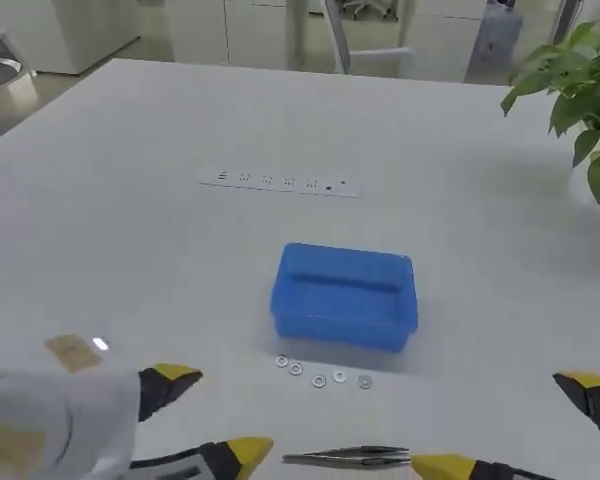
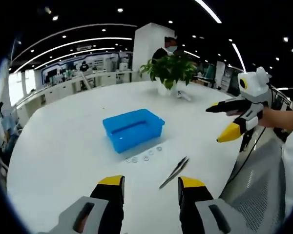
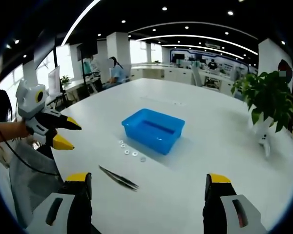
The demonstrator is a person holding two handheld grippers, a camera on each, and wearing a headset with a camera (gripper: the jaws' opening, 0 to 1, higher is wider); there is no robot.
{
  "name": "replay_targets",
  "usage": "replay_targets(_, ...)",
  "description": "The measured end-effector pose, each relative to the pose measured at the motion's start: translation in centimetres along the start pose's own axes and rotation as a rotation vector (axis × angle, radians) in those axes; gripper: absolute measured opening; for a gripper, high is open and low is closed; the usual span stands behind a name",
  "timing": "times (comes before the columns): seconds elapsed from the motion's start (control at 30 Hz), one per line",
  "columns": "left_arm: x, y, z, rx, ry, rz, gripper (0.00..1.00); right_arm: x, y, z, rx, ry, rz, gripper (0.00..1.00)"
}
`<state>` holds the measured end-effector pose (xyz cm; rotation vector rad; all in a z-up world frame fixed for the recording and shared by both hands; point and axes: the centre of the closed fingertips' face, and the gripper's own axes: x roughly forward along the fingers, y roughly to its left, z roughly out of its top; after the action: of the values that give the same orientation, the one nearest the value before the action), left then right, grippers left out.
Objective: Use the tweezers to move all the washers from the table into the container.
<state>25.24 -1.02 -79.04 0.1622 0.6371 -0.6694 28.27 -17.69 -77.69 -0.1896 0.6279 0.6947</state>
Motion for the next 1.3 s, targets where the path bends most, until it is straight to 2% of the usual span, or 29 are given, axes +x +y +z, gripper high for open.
replay_targets(0.03, 0.4, -0.2, -0.2, 0.019, 0.012, -0.01, 0.42, 0.2, 0.1, 0.0, -0.004, 0.001, 0.004, 0.96)
replay_targets(0.1, 1.5, -1.1, -0.7, -0.013, 0.042, -0.07, 0.41, 0.5, 0.4, 0.1, -0.004, -0.007, 0.018, 0.96)
replay_targets(0.2, 2.9, -1.1, -0.9, 0.003, 0.04, -0.081, 0.34, 1.1, 0.9, 0.2, -0.001, -0.011, 0.037, 0.97)
replay_targets(0.37, 4.5, -1.1, -2.4, 0.062, 0.091, -0.106, 0.26, 1.7, 1.6, -0.4, -0.016, 0.005, 0.054, 0.97)
replay_targets(0.5, 5.6, -1.0, -3.2, 0.105, 0.114, -0.119, 0.14, 2.1, 1.9, -0.8, -0.013, 0.012, 0.073, 0.98)
replay_targets(0.6, 6.4, -1.4, -3.9, 0.144, 0.142, -0.134, 0.13, 2.6, 2.5, -1.3, -0.021, 0.031, 0.092, 0.98)
replay_targets(0.7, 7.0, -1.6, -4.5, 0.168, 0.151, -0.137, 0.09, 3.0, 2.9, -1.8, -0.036, 0.058, 0.107, 0.97)
replay_targets(0.9, 7.3, -1.8, -5.1, 0.196, 0.19, -0.162, 0.07, 4.1, 3.6, -2.1, -0.052, 0.083, 0.146, 0.97)
replay_targets(1.0, 7.5, -1.9, -5.2, 0.211, 0.191, -0.177, 0.03, 4.9, 3.9, -2.2, -0.075, 0.099, 0.171, 0.95)
replay_targets(1.03, 7.6, -2.1, -5.4, 0.221, 0.197, -0.184, 0.02, 4.9, 3.9, -2.2, -0.076, 0.101, 0.178, 0.94)
replay_targets(1.1, 7.5, -2.3, -5.3, 0.3, 0.186, -0.198, 0.0, 5.3, 4.1, -2.1, -0.081, 0.103, 0.192, 0.92)
replay_targets(1.13, 7.5, -2.4, -5.4, 0.293, 0.187, -0.196, 0.0, 5.5, 4.5, -2.0, -0.093, 0.105, 0.215, 0.91)
replay_targets(1.23, 7.1, -3.0, -5.5, 0.313, 0.198, -0.215, 0.0, 6.0, 4.8, -2.0, -0.126, 0.122, 0.235, 0.85)
replay_targets(1.3, 6.7, -3.3, -4.9, 0.325, 0.176, -0.215, 0.0, 6.2, 5.3, -2.1, -0.159, 0.137, 0.264, 0.78)
